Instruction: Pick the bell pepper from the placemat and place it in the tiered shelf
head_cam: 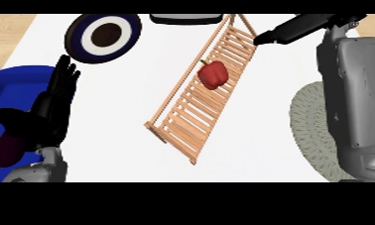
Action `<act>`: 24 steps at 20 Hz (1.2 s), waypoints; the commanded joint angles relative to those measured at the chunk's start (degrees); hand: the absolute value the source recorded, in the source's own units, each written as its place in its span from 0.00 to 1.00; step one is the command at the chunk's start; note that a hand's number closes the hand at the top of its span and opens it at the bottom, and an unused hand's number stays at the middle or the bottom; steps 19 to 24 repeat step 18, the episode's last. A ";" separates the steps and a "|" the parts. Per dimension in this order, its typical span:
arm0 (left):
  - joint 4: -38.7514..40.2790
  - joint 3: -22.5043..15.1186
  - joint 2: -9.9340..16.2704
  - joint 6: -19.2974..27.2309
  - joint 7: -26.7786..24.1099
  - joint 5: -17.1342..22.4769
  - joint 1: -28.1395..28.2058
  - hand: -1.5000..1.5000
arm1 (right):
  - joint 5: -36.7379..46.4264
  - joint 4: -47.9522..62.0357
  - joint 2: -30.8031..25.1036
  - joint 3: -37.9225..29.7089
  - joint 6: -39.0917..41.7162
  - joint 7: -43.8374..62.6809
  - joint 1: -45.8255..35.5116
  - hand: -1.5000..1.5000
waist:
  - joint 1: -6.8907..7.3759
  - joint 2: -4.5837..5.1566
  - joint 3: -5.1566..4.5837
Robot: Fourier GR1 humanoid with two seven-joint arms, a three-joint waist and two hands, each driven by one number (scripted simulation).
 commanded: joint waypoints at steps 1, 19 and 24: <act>-1.19 0.72 1.15 -1.31 0.77 0.97 0.07 0.50 | -3.28 5.65 -7.64 -5.40 3.07 1.75 -2.04 0.00 | 0.23 0.06 0.02; 0.09 -0.50 -0.11 -0.36 2.01 -0.39 -3.89 0.50 | -2.57 41.64 -31.19 -10.49 21.17 -22.15 -8.40 0.00 | 1.76 0.82 0.10; 0.09 -0.50 -0.11 -0.36 2.01 -0.39 -3.89 0.50 | -2.57 41.64 -31.19 -10.49 21.17 -22.15 -8.40 0.00 | 1.76 0.82 0.10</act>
